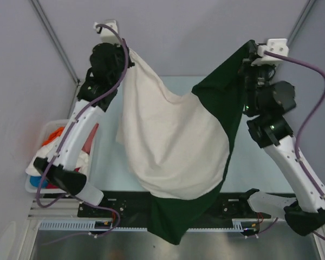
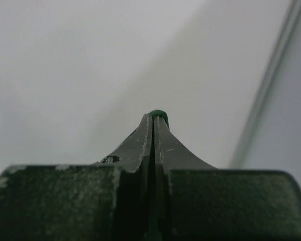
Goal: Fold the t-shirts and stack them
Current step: Flatten the tshirt out
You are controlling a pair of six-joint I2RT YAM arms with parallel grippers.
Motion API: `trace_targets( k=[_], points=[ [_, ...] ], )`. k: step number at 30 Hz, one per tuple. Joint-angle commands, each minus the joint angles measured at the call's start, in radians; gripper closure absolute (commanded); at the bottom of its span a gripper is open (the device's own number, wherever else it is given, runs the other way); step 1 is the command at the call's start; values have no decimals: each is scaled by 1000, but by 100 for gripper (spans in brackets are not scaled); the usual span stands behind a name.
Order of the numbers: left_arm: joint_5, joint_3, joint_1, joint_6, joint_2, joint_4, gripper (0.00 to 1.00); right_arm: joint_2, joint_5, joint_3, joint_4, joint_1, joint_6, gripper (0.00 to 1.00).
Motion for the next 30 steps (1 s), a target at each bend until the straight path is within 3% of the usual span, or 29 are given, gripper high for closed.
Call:
trace_targets(
  k=[1,8,14,23,30],
  points=[
    [77,-117,73,-92,49,145,100,11,-35,-76,90,-231,182,100],
    [142,-111,116,-121,319,254,100,119,-113,-284,131,-466,405,100],
    [168,-48,137,-130,390,269,100,125,-208,-322,119,-609,521,100],
    [255,-117,147,-93,63,272,100,36,-418,-111,24,-640,511,100],
    [358,-69,144,-93,-219,193,100,45,-430,171,-37,-617,460,100]
  ],
)
